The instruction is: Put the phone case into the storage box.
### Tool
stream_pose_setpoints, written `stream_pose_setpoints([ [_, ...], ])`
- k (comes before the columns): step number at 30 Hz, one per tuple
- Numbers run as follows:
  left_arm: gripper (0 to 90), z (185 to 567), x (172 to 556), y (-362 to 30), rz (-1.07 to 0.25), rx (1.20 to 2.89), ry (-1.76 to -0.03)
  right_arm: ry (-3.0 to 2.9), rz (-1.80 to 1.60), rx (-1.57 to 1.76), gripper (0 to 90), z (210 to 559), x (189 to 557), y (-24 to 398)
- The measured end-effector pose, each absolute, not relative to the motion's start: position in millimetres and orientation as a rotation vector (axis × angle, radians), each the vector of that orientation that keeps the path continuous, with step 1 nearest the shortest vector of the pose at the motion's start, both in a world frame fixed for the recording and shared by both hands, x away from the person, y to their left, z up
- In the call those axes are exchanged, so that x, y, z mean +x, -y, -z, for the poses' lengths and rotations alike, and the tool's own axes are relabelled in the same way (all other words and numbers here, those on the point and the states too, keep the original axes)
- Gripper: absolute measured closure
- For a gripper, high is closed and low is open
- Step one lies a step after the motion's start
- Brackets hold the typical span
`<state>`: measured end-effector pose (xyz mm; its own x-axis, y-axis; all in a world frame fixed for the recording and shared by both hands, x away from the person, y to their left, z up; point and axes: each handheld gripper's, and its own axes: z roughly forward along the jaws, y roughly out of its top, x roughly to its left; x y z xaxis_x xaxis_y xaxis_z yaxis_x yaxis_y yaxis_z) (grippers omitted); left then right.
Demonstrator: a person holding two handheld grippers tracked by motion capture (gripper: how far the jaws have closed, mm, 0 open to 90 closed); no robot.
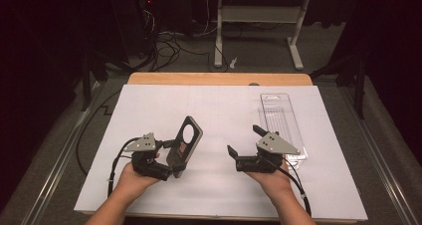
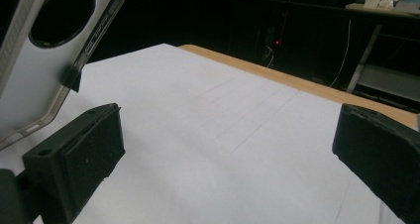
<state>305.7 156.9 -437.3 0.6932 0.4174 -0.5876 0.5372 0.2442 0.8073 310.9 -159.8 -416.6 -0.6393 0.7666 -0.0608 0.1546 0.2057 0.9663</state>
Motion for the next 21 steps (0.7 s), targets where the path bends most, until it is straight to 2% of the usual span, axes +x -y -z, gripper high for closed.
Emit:
stream_pose_setpoints([
  [7,12.6,438,305,-155,0.097,1.386,-0.873,-1.983,-1.432,0.866,0.4,431,308,157],
  [21,12.7,440,303,-153,0.123,1.401,-0.848,-1.995,-1.447,0.862,0.4,433,305,157],
])
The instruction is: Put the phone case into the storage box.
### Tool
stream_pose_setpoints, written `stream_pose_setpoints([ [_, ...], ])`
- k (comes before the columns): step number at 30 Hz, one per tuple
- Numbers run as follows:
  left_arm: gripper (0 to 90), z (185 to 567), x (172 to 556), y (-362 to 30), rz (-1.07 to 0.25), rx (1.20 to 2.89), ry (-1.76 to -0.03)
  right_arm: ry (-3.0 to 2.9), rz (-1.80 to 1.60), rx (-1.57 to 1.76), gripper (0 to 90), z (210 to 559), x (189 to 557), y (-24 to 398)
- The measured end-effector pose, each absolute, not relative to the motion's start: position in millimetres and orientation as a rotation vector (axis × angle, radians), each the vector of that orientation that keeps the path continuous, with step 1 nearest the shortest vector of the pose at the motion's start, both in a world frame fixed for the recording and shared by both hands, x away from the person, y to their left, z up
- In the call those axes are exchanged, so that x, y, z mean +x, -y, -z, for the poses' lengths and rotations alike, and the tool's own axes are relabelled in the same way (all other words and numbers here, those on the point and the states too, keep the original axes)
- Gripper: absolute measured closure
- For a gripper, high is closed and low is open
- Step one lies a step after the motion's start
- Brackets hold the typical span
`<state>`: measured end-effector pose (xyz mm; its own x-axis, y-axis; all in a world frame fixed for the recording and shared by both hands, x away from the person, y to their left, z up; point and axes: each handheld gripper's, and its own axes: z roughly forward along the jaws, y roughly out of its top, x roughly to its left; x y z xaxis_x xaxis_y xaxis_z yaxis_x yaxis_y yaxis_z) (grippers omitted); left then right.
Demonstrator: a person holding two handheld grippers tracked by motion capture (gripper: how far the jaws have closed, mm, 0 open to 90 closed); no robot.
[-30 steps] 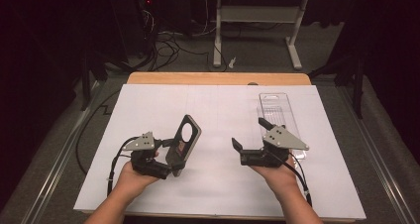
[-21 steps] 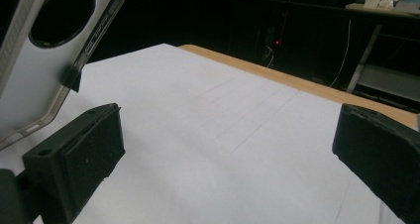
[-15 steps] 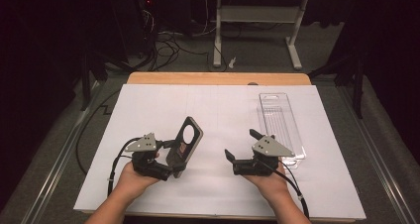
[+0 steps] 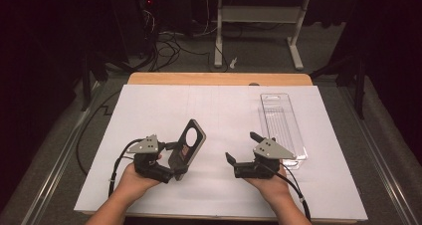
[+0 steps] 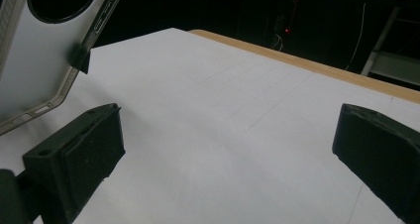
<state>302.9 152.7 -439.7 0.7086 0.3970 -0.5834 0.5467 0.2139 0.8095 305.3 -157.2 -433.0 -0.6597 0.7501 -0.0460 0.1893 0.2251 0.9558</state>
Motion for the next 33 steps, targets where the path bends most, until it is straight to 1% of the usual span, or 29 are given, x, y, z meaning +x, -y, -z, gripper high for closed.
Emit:
stream_pose_setpoints([
  [11,12.7,442.0,302.8,-152.7,0.141,1.426,-0.830,-2.008,-1.455,0.839,0.4,432.1,302.8,156.3],
  [33,12.7,438.6,300.1,-158.5,0.224,1.419,-0.770,-2.081,-1.470,0.790,0.4,435.8,301.8,152.7],
])
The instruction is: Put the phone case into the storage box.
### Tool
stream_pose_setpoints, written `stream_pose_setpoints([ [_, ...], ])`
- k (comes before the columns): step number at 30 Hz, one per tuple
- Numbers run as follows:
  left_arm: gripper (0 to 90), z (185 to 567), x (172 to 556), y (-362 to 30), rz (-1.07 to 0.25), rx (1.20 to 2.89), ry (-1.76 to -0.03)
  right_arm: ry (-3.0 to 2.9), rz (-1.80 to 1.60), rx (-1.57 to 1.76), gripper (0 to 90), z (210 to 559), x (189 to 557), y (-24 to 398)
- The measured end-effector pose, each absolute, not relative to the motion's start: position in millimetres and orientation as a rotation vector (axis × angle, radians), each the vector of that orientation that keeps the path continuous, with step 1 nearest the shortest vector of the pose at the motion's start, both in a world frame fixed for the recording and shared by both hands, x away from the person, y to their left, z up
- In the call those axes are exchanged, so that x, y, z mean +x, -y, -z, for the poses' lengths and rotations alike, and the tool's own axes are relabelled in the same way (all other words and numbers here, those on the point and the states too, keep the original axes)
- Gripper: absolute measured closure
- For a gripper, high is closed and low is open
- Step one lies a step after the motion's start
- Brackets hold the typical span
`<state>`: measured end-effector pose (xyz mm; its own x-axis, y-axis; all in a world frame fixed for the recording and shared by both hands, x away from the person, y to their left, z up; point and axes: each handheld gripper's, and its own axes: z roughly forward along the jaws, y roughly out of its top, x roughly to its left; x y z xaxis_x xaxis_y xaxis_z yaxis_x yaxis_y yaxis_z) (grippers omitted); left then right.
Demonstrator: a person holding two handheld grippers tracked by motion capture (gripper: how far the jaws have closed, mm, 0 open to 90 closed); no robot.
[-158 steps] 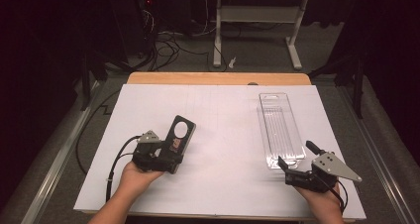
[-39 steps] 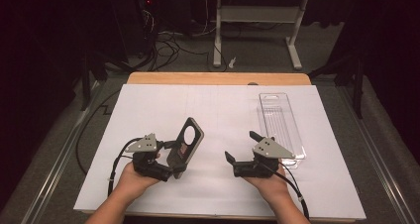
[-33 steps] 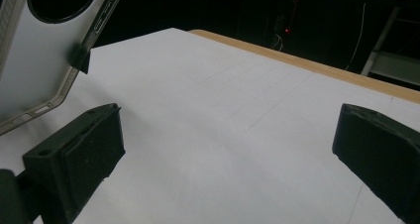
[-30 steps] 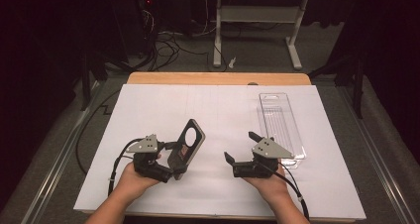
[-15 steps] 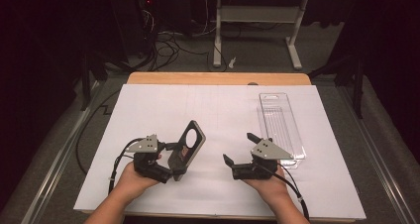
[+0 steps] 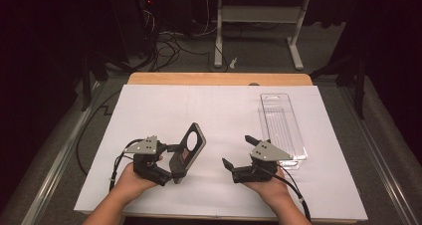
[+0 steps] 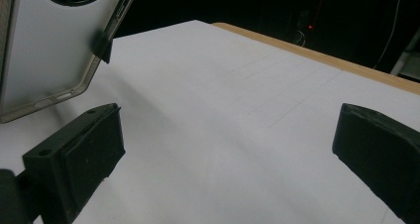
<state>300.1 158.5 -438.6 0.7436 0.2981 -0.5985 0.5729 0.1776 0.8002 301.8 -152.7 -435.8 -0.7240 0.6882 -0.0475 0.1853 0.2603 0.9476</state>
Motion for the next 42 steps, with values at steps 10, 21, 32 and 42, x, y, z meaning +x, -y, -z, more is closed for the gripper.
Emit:
stream_pose_setpoints([
  [10,12.7,439,297,-156,0.241,1.441,-0.753,-2.154,-1.543,0.728,0.4,436,300,151],
  [21,12.7,439,295,-154,0.256,1.454,-0.736,-2.179,-1.670,0.645,0.4,429,297,146],
  [32,12.7,440,295,-154,0.269,1.464,-0.728,-2.258,-1.718,0.587,0.4,417,306,136],
  [42,12.7,443,295,-152,0.261,1.477,-0.718,-2.335,-1.738,0.551,0.4,423,321,128],
])
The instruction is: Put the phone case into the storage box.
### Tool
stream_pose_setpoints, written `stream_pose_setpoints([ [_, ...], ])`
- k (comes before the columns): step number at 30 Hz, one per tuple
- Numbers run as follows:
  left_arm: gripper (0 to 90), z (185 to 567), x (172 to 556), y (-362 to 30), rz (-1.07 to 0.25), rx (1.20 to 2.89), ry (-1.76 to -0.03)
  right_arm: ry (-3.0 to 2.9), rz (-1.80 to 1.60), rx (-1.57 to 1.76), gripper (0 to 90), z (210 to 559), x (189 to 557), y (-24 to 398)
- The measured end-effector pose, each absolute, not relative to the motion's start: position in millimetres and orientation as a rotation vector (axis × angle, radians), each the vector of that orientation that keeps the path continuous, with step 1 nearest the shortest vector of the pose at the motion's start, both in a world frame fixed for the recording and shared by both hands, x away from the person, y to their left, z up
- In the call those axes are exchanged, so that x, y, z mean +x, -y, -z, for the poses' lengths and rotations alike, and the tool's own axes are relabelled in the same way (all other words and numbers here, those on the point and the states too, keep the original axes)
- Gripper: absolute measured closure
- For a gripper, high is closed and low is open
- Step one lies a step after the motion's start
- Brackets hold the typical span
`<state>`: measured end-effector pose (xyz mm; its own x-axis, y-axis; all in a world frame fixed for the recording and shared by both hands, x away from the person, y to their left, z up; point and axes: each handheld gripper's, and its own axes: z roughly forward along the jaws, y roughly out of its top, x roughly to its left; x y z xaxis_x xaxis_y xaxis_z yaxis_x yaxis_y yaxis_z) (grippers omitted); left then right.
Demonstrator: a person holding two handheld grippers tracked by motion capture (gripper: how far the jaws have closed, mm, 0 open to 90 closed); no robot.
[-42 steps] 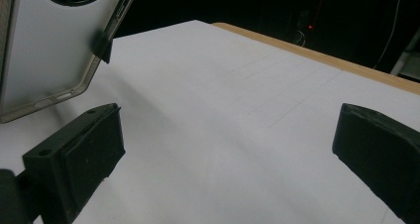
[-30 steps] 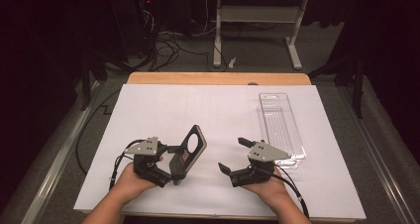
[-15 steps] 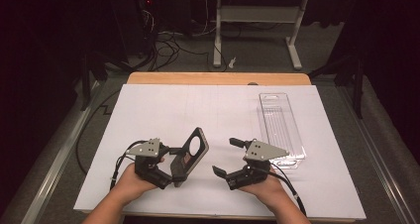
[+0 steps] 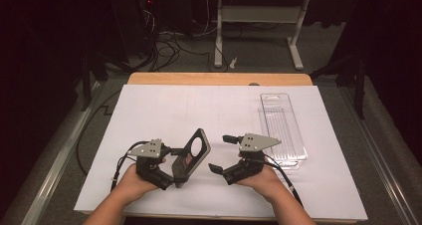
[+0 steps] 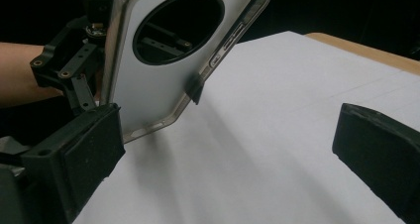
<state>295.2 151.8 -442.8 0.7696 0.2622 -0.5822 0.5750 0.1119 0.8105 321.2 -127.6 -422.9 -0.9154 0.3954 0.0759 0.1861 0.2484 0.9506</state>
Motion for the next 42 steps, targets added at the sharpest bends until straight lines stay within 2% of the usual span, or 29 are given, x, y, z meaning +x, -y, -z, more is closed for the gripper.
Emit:
stream_pose_setpoints([
  [24,12.7,447,282,-144,0.257,1.549,-0.609,-2.401,-1.903,0.376,0.3,422,307,128],
  [42,12.7,447,277,-141,0.318,1.567,-0.577,-2.357,-2.007,0.326,0.3,418,308,129],
])
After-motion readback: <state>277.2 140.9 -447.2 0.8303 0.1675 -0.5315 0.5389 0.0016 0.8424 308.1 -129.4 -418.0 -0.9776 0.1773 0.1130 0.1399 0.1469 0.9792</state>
